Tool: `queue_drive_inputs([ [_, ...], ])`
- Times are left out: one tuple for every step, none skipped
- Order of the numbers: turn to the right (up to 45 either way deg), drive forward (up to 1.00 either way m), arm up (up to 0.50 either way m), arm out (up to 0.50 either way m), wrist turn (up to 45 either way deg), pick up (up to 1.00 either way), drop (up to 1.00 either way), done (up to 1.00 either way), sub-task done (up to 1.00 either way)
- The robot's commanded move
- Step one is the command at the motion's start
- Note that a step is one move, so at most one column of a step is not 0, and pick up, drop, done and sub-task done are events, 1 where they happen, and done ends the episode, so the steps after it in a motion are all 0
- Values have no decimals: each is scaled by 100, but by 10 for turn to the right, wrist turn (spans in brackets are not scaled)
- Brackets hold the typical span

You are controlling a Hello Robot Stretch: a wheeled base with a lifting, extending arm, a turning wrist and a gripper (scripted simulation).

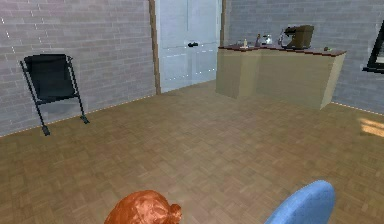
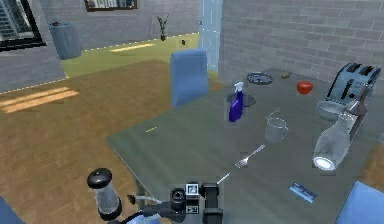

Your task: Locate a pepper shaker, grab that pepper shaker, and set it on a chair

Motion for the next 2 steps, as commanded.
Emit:
queue_drive_inputs([
  [0, 0, 0, 0, 0, 0, 100, 0, 0],
  [0, 0, 10, 0, 0, 0, 0, 0, 0],
])
